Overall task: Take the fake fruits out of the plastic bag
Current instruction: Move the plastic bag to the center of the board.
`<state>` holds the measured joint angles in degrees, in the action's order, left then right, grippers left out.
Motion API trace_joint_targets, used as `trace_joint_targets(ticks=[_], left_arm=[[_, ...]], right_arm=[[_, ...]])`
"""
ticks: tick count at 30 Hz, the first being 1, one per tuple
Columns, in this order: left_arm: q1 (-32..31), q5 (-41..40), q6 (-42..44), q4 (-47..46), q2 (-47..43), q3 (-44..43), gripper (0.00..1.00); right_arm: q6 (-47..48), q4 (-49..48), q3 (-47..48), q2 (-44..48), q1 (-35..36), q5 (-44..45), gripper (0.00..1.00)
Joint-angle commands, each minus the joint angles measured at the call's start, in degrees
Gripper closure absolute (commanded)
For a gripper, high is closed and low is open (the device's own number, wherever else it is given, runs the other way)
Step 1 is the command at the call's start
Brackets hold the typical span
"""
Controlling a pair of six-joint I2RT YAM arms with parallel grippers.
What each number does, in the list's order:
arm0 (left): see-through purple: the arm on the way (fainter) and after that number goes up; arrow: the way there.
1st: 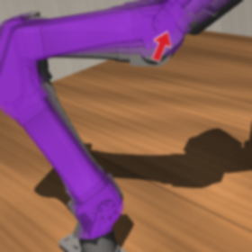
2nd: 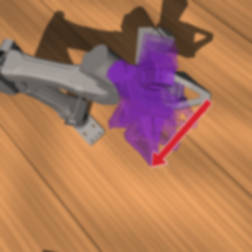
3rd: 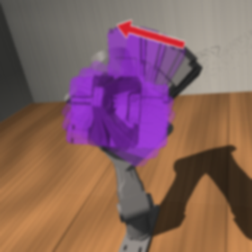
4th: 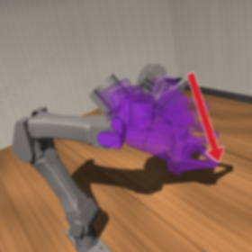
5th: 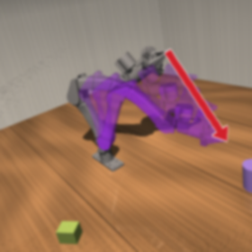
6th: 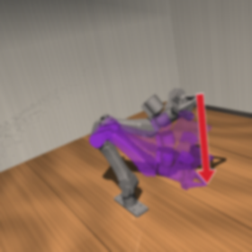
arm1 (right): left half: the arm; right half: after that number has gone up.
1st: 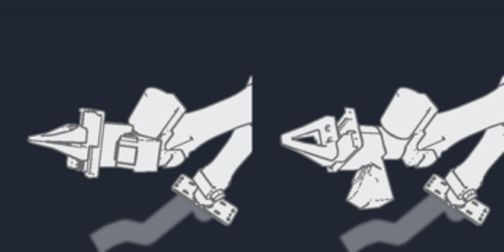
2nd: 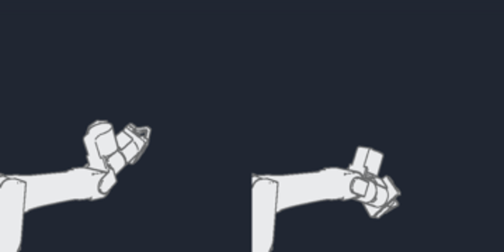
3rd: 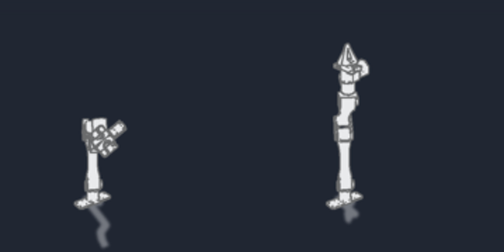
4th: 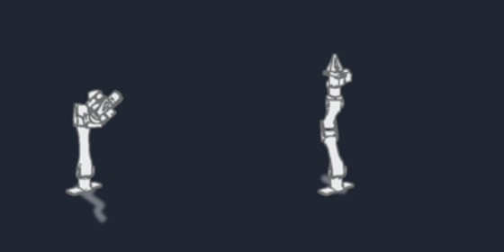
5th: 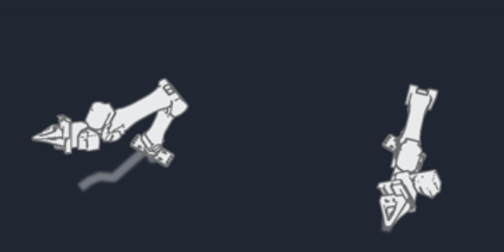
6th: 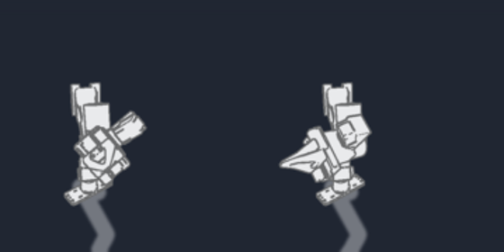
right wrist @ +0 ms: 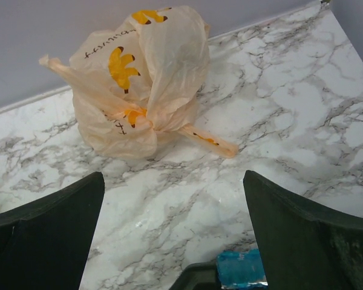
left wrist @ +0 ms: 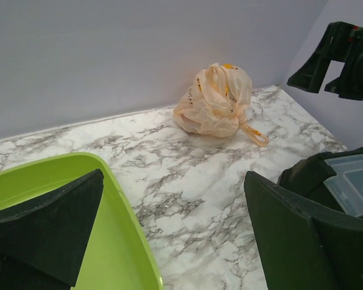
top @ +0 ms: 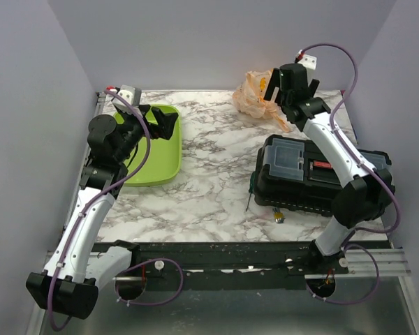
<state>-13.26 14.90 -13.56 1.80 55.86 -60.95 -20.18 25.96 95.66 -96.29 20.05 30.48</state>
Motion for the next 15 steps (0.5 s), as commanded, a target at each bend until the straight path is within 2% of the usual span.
trace_joint_targets(ticks=[1,5,11,15], left_arm=[[-0.11,3.44,-2.15,-0.86,0.72,-0.86,0.01],[-0.1,3.71,-3.44,-1.54,0.69,-0.31,0.01],[-0.1,5.36,-5.34,-1.52,1.62,-0.31,0.01],[-0.1,7.04,-6.51,-2.53,1.98,-0.3,0.01]], right_arm=[[-8.27,2.92,6.01,-4.51,-0.01,5.53,0.0],[-10.8,0.09,7.55,-8.06,-0.01,-0.14,0.0],[-4.38,-1.67,13.44,-15.93,-0.03,-12.59,0.0],[-0.75,-5.35,15.34,-20.1,-0.01,-14.21,0.0]])
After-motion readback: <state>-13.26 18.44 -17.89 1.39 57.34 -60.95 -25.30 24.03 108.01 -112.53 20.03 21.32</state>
